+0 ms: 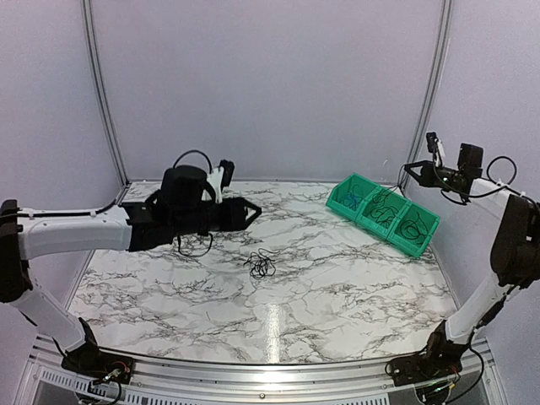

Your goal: Untangle the cables

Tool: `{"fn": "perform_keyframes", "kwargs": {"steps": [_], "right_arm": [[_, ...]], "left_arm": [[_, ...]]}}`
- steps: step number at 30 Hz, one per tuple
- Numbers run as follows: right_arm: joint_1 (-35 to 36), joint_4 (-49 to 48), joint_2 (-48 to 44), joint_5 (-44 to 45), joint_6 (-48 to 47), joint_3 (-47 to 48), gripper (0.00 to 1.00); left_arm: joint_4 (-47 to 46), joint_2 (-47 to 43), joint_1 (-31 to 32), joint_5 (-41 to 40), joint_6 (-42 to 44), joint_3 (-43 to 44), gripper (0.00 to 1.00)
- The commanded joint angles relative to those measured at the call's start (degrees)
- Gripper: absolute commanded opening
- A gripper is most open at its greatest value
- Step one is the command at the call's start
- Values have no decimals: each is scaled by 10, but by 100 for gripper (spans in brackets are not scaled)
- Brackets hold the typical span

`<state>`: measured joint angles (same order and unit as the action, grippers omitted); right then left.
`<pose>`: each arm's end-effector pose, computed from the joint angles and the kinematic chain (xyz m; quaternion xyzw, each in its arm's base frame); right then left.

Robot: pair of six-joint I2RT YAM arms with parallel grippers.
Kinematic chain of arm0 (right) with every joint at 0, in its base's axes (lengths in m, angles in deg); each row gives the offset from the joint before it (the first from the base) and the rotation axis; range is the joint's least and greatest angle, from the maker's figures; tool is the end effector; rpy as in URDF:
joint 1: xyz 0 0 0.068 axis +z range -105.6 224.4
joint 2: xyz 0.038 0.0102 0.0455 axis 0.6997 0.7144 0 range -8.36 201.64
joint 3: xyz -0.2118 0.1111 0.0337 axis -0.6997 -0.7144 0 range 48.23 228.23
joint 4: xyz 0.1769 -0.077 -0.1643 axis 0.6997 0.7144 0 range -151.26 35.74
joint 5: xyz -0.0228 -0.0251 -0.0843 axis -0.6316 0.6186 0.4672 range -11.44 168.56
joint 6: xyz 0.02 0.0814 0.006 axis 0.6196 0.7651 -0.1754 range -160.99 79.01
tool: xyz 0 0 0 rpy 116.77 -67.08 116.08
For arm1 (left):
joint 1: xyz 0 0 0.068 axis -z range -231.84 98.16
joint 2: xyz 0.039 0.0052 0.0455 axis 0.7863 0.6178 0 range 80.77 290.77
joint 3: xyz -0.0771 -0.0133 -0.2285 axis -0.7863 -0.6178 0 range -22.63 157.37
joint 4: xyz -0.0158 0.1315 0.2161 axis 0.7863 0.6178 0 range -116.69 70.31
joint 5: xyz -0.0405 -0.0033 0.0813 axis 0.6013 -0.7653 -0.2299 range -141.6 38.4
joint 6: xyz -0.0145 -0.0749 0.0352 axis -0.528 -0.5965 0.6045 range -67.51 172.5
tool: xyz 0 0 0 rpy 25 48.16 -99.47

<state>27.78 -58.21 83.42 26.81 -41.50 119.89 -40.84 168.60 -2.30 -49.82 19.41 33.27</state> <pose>0.3804 -0.0533 0.2729 -0.1327 0.7773 0.2863 0.5442 0.2475 -0.2938 0.2257 0.1246 0.7982 -0.3984 0.4343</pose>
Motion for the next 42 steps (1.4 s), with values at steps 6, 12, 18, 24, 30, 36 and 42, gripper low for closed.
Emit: {"fn": "perform_keyframes", "kwargs": {"steps": [6,12,18,24,30,36,42], "right_arm": [[-2,14,-5,56,-48,-24,0],[-21,30,-3,67,-49,-21,0],[-40,24,-17,114,-50,-35,0],[-19,61,29,138,-68,4,0],[23,102,109,195,-91,69,0],[56,149,194,256,-106,162,0],[90,164,231,353,-125,188,0]], "left_arm": [[226,-20,-6,-235,150,185,63],[191,-22,-41,-198,158,140,63],[161,-35,-50,-194,202,86,63],[160,-40,-49,-174,208,86,63],[159,-38,-50,-164,206,87,63],[160,-37,-49,-156,205,86,64],[159,-34,-50,-151,206,87,64]]}}
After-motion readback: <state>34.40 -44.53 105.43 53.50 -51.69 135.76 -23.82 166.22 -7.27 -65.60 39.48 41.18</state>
